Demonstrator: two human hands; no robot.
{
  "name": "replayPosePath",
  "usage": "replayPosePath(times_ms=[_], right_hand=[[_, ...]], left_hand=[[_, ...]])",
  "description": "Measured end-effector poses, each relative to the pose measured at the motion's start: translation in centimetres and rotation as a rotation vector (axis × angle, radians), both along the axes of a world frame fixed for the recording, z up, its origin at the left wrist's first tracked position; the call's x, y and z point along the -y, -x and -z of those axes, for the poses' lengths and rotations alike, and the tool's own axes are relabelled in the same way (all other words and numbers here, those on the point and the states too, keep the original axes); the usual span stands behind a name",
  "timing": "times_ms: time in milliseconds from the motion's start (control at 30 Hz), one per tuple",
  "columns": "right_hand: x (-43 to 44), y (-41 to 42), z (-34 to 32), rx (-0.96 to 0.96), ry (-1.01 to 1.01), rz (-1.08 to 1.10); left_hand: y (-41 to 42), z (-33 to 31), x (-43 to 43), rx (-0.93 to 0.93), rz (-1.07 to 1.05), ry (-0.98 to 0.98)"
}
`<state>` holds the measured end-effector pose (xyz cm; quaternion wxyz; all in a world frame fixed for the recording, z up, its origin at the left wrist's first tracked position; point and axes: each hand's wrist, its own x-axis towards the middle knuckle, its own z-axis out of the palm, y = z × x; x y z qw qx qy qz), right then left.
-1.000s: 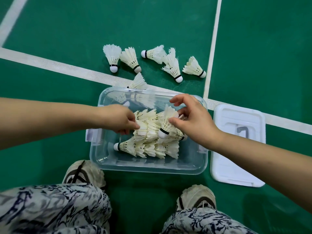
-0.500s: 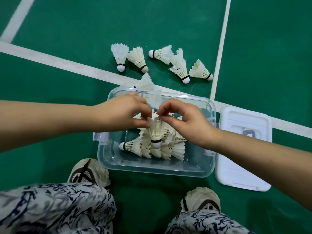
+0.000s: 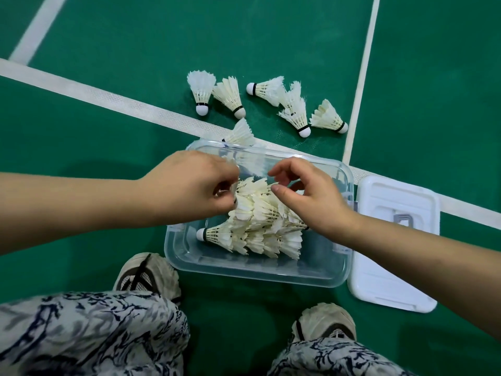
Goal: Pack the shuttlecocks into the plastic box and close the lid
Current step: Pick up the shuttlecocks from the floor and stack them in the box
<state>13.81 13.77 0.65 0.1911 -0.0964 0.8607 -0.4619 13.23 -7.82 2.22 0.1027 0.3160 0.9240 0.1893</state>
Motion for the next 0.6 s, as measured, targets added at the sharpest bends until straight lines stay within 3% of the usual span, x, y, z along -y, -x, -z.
replayPosePath(times_ms=[133,300,600], right_hand=[[-0.3,-0.3,0.2,0.029,-0.027,-0.017],[-0.7,-0.6,0.5,0.037,-0.032,-0.018],[-1.6,-1.0,0.7,0.063,-0.061,-0.029]], left_hand=[[0.0,0.7,0.0,0.032,-0.091,0.087],[-0.1,2.1,-0.5,0.217,-0.132,0.228],[0.0,2.4,-1.6,0.434,-0.364,0.098]])
